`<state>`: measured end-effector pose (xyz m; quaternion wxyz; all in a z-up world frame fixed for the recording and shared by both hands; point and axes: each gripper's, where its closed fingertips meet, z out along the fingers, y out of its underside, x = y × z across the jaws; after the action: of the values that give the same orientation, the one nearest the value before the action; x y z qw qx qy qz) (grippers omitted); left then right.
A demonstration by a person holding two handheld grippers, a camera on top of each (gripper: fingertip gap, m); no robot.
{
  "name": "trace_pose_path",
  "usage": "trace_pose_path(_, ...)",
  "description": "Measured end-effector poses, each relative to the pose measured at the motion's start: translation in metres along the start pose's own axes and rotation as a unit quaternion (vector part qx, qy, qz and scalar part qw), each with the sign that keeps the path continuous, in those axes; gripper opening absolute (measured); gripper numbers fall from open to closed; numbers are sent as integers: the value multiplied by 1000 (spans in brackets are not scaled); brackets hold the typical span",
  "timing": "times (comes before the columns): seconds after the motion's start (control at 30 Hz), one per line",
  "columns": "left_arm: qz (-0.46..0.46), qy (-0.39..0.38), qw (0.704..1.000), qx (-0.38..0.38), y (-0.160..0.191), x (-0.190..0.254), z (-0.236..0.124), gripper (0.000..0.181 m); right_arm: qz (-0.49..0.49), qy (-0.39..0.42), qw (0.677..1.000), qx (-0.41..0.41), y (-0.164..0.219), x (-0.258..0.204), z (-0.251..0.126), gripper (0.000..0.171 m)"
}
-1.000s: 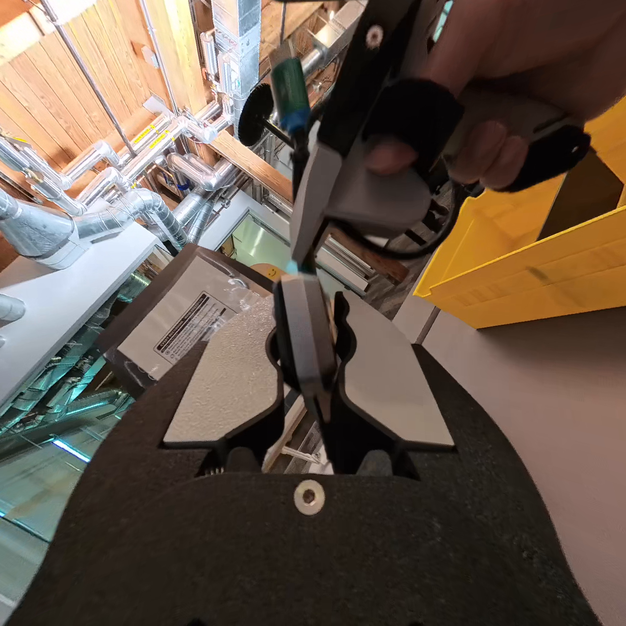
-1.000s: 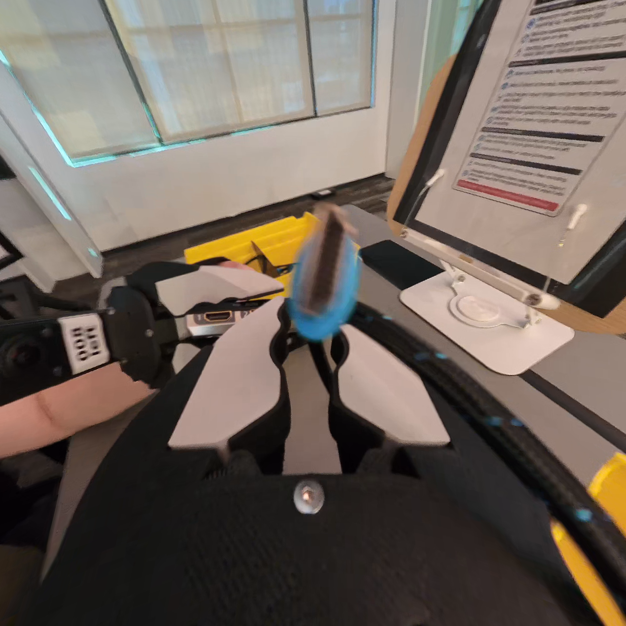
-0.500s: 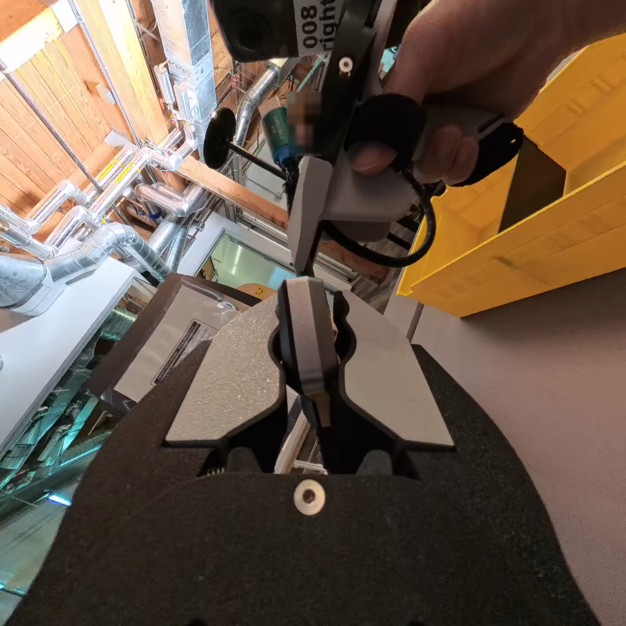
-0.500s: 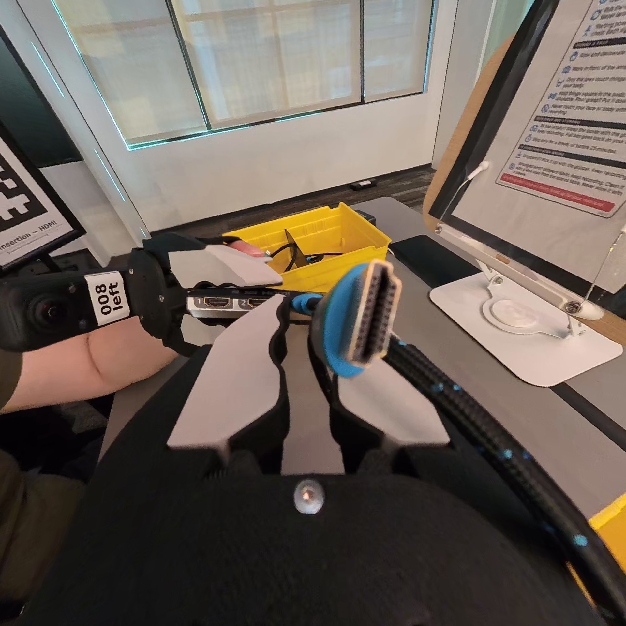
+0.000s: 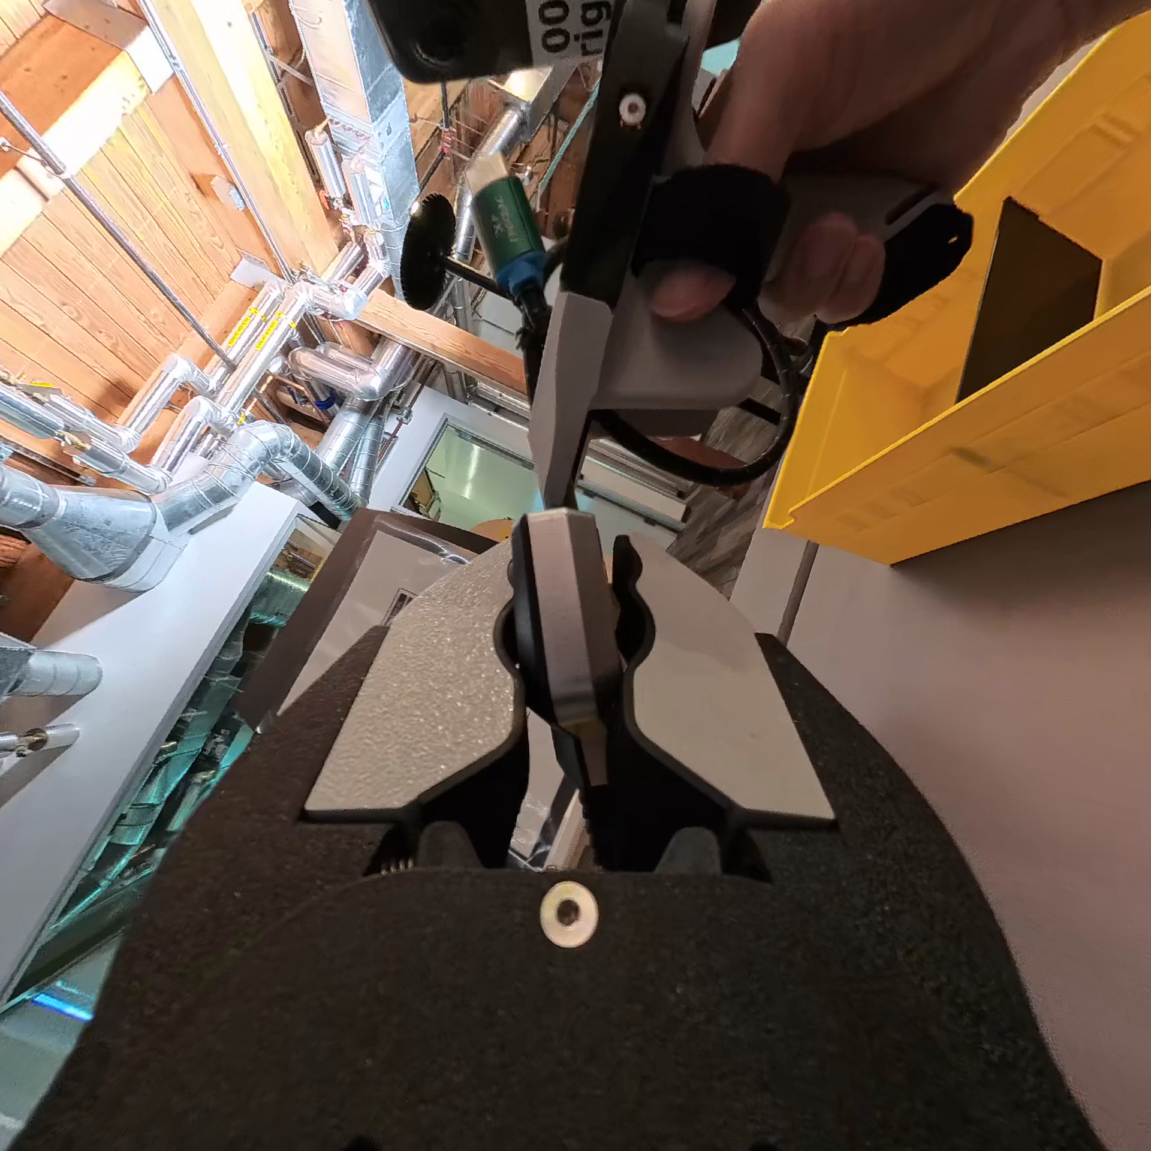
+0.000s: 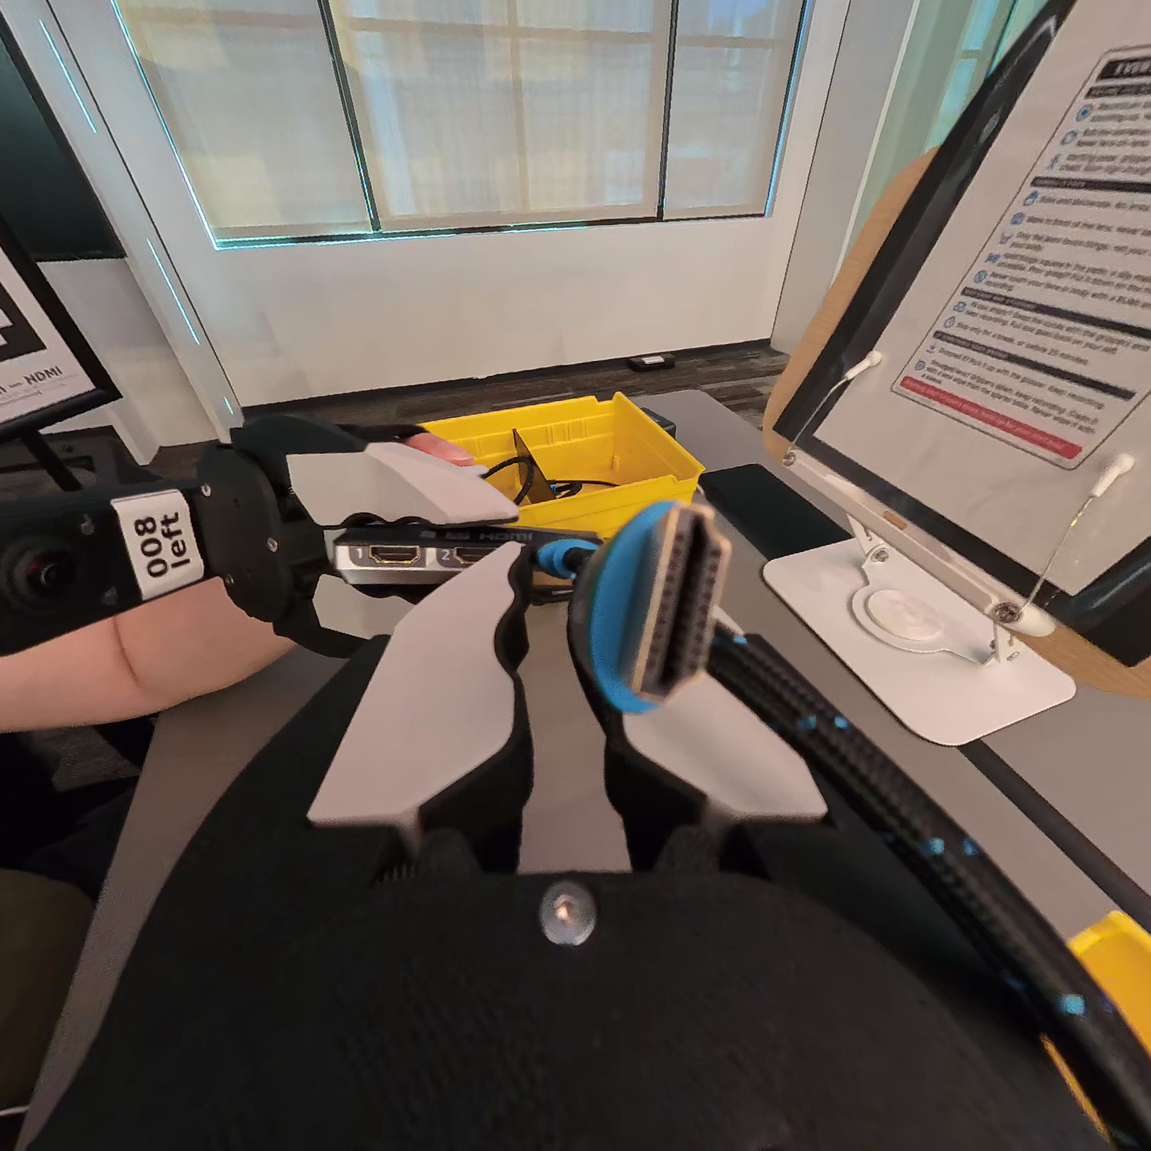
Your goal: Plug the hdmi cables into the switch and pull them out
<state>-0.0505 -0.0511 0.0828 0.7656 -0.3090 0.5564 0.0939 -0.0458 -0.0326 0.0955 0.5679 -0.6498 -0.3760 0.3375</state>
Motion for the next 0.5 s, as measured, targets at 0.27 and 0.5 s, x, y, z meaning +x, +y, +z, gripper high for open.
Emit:
trace_pose_path(0.27, -5, 0, 1000, 22, -10, -9, -7, 24, 6, -21, 999, 33, -4, -7, 7, 25)
trace_pose_path(0.5, 26, -23, 999, 8, -5, -12, -5, 25, -11, -6, 999, 45, -9, -5, 5, 23)
